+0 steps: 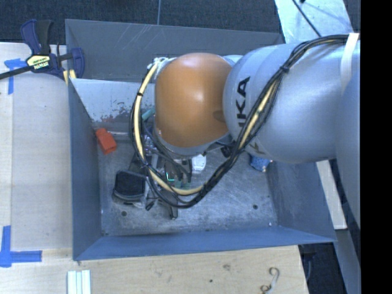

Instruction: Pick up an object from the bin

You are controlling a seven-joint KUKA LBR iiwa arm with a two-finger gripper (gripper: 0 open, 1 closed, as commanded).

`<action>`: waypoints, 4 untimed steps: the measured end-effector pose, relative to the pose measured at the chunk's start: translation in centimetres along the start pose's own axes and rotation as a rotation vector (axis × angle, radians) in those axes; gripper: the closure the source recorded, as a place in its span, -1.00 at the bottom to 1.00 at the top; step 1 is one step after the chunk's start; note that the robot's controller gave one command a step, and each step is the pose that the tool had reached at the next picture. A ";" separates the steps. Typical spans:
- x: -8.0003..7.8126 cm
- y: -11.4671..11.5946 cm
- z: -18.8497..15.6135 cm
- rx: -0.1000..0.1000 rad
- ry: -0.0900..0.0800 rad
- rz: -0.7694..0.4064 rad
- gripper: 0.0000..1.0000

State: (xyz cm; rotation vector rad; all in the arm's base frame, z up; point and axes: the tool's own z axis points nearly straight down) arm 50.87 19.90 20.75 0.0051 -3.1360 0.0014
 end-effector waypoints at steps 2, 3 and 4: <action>-1.8 -3.0 13.1 -0.001 0.006 0.047 1.00; -5.6 -3.3 12.9 -0.004 0.014 0.112 1.00; -2.5 -3.0 0.3 0.000 -0.007 -0.010 1.00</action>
Offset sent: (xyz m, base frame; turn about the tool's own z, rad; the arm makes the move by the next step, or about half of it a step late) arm 0.0196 -0.0315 -0.1325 0.0487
